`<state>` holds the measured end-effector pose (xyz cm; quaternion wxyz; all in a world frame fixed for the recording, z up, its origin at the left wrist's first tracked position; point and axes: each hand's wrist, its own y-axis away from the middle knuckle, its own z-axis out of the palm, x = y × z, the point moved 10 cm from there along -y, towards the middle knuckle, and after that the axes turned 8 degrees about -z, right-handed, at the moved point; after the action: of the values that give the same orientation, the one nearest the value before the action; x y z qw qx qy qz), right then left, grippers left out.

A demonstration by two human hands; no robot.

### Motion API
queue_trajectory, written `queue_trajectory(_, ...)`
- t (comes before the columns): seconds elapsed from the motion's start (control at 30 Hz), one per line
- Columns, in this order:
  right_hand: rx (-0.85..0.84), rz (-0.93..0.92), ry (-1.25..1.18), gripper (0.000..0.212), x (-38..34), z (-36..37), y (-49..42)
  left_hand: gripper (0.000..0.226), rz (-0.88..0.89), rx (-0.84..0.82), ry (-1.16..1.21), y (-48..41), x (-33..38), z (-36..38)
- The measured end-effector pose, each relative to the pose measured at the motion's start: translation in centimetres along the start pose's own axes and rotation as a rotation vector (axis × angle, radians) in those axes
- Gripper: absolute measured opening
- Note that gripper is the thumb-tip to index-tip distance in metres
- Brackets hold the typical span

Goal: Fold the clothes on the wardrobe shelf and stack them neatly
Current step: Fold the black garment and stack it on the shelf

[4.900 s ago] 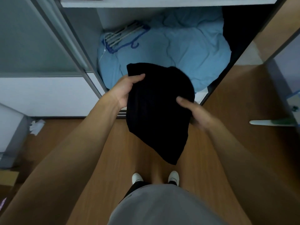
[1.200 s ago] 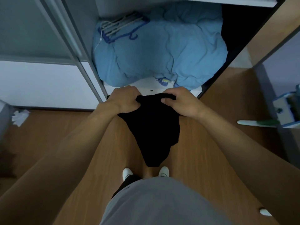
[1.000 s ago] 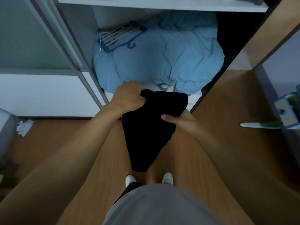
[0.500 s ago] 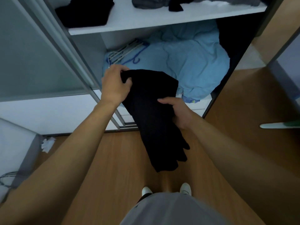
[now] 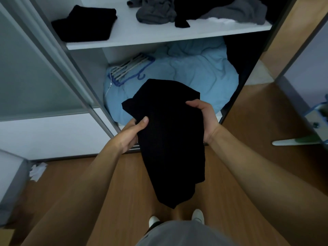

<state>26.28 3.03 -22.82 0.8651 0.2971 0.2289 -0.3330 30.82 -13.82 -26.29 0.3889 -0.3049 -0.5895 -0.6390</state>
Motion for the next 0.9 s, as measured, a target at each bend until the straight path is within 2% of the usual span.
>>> queue_trajectory(0.03, -0.004, -0.008, -0.012, 0.034, -0.3, 0.1, 0.0, 0.125, -0.007, -0.031, 0.005, 0.0, -0.1, 0.2)
queue_trajectory(0.1, -0.011, -0.015, -0.008, 0.037, -0.8, 0.3, 0.0, 0.116, -0.036, -0.105, 0.050, 0.1, -0.3, 1.1)
queue_trajectory(0.23, -0.007, -0.020, 0.029, 0.044, -1.4, 0.5, 0.0, 0.065, -0.043, -0.180, 0.258, -0.3, 0.1, 2.2)
queue_trajectory(0.3, 0.003, -0.027, 0.044, 0.038, -1.9, 0.3, 0.0, 0.041, -0.021, -0.162, 0.288, -0.3, 0.9, 2.4)
queue_trajectory(0.33, 0.025, -0.040, 0.052, 0.034, -2.3, 0.0, 0.0, 0.037, -0.013, -0.141, 0.285, -0.4, 1.2, 2.4)
queue_trajectory(0.47, 0.133, -0.095, 0.135, 0.036, -3.7, -1.5, -0.6, 0.029, 0.027, 0.039, 0.244, -0.4, 2.7, 1.7)
queue_trajectory(0.57, 0.097, -0.128, 0.185, 0.055, -3.6, -2.5, -0.7, 0.025, 0.025, 0.137, 0.265, -0.3, 3.7, 1.4)
queue_trajectory(0.7, -0.024, -0.124, 0.536, 0.035, 0.2, -3.7, 0.0, 0.027, -0.106, 0.206, 0.400, -0.3, 3.2, 0.6)
queue_trajectory(0.77, 0.068, -0.213, 0.640, 0.028, 0.8, -4.5, -0.3, 0.037, -0.140, 0.218, 0.377, -0.3, 3.0, -0.3)
queue_trajectory(0.9, 0.210, -0.226, 0.456, 0.036, 1.0, -4.9, -0.6, 0.063, -0.108, 0.139, 0.214, -0.2, 1.3, -2.5)
